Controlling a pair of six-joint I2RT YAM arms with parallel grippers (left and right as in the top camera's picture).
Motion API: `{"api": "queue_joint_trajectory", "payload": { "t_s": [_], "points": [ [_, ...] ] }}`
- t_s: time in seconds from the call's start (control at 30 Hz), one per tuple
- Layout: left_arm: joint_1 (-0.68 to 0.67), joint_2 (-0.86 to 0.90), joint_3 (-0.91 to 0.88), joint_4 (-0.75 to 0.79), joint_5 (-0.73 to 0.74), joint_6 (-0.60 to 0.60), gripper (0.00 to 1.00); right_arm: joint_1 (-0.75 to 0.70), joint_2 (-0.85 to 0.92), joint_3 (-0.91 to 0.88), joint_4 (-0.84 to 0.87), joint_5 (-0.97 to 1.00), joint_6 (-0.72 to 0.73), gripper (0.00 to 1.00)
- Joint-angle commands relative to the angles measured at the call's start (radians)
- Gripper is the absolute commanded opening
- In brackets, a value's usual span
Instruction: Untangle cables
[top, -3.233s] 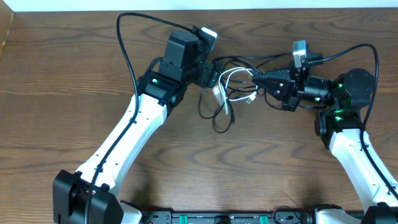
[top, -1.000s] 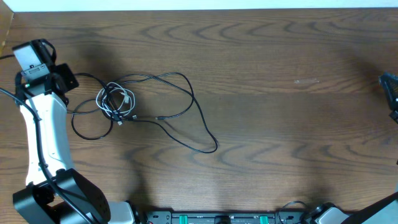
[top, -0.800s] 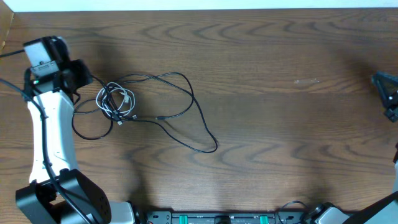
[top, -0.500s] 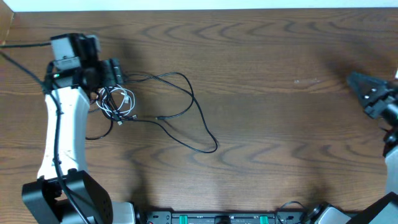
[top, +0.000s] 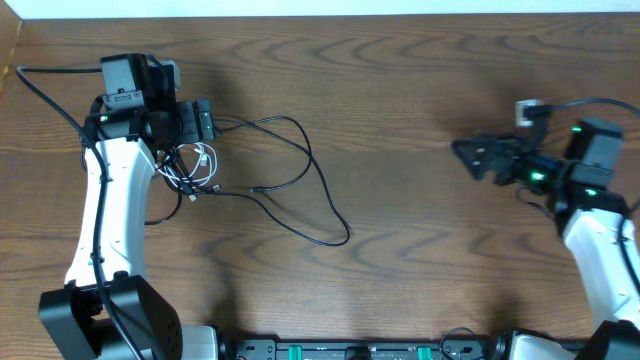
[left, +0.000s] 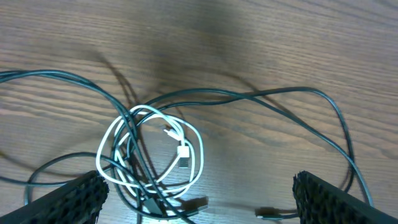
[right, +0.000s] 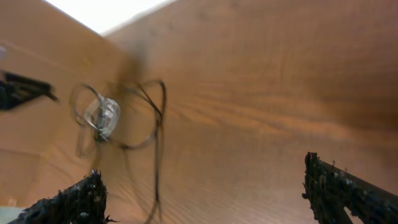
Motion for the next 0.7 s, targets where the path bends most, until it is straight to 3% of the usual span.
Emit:
{"api": "queue_joint_trajectory", "payload": {
  "t_s": [0.0,0.2,0.33,0.47,0.67],
  "points": [
    [-0.001,0.008,0.002,0.000,-0.089,-0.029,0.96,0.130,-0.004,0.000,-0.022,0.240,-0.040,0.99],
    [0.000,0.008,0.002,-0.007,-0.202,-0.085,0.96,0.311,-0.004,0.000,-0.029,0.338,-0.048,0.99],
    [0.011,0.008,0.002,-0.008,-0.292,-0.172,0.96,0.420,0.000,0.000,-0.045,0.337,-0.142,0.99],
    [0.042,0.008,0.002,-0.011,-0.300,-0.239,0.96,0.534,0.034,0.000,-0.050,0.338,-0.248,0.99],
    [0.068,0.008,0.002,-0.032,-0.301,-0.241,0.96,0.660,0.124,0.000,-0.009,0.333,-0.311,0.99]
  ]
}}
